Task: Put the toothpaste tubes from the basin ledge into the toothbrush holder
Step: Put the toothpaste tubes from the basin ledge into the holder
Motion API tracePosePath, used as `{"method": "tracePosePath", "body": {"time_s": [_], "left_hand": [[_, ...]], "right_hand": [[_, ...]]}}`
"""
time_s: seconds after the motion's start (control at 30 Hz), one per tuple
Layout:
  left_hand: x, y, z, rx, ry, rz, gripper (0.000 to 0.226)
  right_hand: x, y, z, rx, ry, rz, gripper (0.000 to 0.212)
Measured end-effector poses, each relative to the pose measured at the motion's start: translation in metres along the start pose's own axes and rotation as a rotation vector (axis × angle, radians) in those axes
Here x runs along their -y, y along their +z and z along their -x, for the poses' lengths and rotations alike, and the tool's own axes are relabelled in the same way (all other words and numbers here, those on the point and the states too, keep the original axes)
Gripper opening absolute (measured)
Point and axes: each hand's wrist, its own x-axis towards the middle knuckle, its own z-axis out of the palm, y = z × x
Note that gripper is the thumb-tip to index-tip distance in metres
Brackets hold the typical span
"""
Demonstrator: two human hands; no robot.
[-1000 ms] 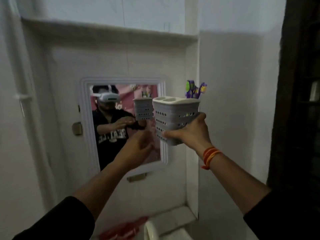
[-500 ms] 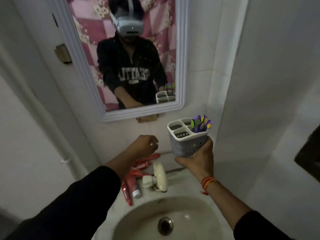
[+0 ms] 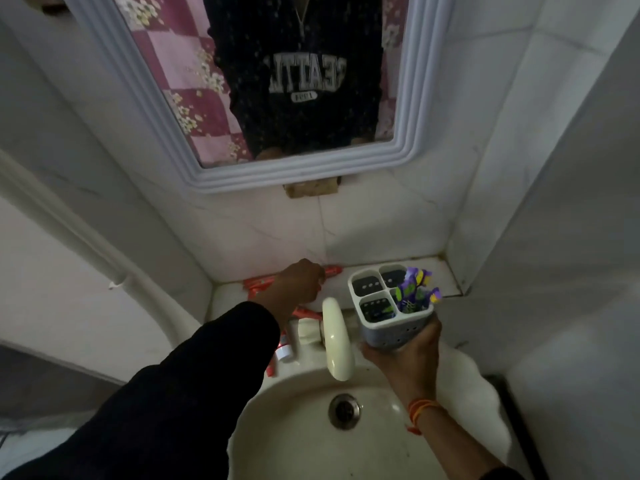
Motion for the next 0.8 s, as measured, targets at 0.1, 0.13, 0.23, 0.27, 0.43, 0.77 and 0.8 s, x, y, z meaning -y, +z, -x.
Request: {"method": "tracePosePath", "body": {"time_s": [0.1, 0.13, 0.23, 0.27, 0.43, 0.77, 0.8], "left_hand": [[0.0, 0.005, -0.006, 0.028, 0.056, -0.082, 0.035], [0.0, 0.004, -0.008, 0.049, 0.086, -0.145, 0.039], [0.005, 0.008, -0.021, -0.028, 0.171, -0.211, 0.049], [0.007, 0.007, -0.025, -0.014, 0.184, -0.156, 0.058], [0.008, -0.004, -0.031, -0.023, 0.239, 0.057, 0.051], [-0.011, -0.038, -0.011, -0.222, 0.621, 0.053, 0.049], [-0.018, -0.048, -0.007, -0.194, 0.649, -0.014, 0.053]], "right_hand": [[-0.008, 0.005, 0.007, 0.008, 0.033, -0.009, 0.13], [-0.009, 0.006, 0.009, 0.009, 0.034, -0.014, 0.129], [-0.009, 0.011, 0.014, 0.007, 0.03, -0.024, 0.127], [-0.01, 0.012, 0.016, 0.003, 0.03, -0.035, 0.126], [-0.013, 0.016, 0.025, -0.026, 0.058, -0.136, 0.12], [-0.017, 0.016, 0.023, 0.045, 0.03, -0.121, 0.128], [-0.017, 0.015, 0.023, 0.052, 0.028, -0.122, 0.129]]}}
